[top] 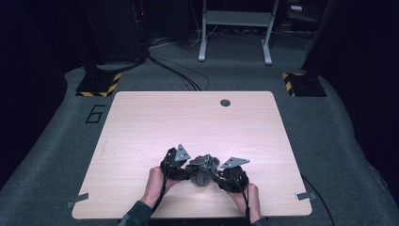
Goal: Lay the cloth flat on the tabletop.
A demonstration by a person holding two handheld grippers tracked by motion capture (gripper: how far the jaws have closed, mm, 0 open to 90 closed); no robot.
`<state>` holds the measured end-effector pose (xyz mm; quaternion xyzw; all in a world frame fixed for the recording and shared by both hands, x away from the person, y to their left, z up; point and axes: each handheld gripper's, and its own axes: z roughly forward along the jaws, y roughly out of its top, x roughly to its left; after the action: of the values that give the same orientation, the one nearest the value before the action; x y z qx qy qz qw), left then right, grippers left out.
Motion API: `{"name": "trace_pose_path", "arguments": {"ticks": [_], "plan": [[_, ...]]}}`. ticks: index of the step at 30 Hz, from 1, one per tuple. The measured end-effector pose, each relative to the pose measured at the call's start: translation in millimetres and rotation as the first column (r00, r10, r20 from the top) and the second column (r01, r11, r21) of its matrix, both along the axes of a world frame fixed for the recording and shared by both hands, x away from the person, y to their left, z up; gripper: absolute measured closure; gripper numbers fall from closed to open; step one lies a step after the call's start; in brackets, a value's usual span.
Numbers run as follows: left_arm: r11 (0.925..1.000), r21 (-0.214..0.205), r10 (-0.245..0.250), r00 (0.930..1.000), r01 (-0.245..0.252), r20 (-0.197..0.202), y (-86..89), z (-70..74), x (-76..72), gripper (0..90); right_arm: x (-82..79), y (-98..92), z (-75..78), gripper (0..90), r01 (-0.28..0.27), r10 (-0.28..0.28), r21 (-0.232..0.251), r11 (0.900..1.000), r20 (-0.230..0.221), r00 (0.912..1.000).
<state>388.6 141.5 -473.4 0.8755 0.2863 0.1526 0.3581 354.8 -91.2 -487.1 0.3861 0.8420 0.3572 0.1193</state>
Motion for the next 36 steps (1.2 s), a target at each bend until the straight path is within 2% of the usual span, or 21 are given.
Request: {"name": "trace_pose_path", "arguments": {"ticks": [5, 7, 8, 18, 25, 27, 28, 33, 35, 36], "plan": [[1.0000, -0.008, -0.002, 0.9999, 0.002, 0.017, -2.0, -0.7, -1.0, 77.5, 0.5, -0.5, 0.6, 85.5, 0.007, -0.007, -0.004, 1.0000, 0.008, 0.9999], [0.9999, -0.011, 0.003, 0.9997, -0.003, 0.023, -1.2, -0.5, -1.0, 82.4, 1.0, -1.8, 1.4, 87.4, 0.000, 0.001, -0.011, 0.9999, 0.021, 0.9998], [0.9999, -0.013, 0.009, 0.9996, -0.008, 0.028, -0.8, -0.5, -1.1, 83.7, 0.1, -1.8, 2.2, 87.7, 0.010, -0.010, -0.005, 0.9999, 0.013, 0.9999], [0.9971, -0.065, 0.041, 0.9990, -0.040, 0.019, 16.2, 8.4, -4.4, 85.2, -0.7, -20.0, 13.8, 88.1, 0.052, -0.051, -0.007, 0.9986, 0.054, 0.9973], [0.9926, -0.098, 0.072, 0.9974, -0.071, 0.008, 29.1, 12.6, -4.0, 85.2, 2.3, -37.4, 20.7, 88.2, 0.102, -0.103, 0.006, 0.9947, 0.066, 0.9925], [0.9903, -0.111, 0.083, 0.9965, -0.083, -0.002, 32.7, 12.7, -2.9, 85.2, 3.3, -40.7, 21.8, 88.2, 0.116, -0.116, 0.003, 0.9932, 0.064, 0.9912], [0.9904, -0.105, 0.089, 0.9959, -0.090, -0.011, 35.2, 13.1, -2.0, 85.2, 4.5, -42.9, 22.0, 88.2, 0.114, -0.114, -0.004, 0.9935, 0.066, 0.9914], [0.9786, -0.138, 0.148, 0.9880, -0.153, -0.045, 46.5, 10.8, 3.6, 85.2, 9.8, -53.8, 20.4, 88.3, 0.148, -0.147, -0.018, 0.9888, 0.058, 0.9875], [0.9776, -0.125, 0.164, 0.9849, -0.169, -0.056, 51.5, 9.7, 6.9, 85.0, 11.9, -58.6, 18.6, 88.3, 0.168, -0.166, -0.036, 0.9851, 0.062, 0.9842], [0.9740, -0.134, 0.175, 0.9823, -0.183, -0.067, 52.6, 7.8, 8.3, 84.9, 13.2, -59.6, 17.3, 88.2, 0.190, -0.189, -0.029, 0.9813, 0.051, 0.9807]]}}
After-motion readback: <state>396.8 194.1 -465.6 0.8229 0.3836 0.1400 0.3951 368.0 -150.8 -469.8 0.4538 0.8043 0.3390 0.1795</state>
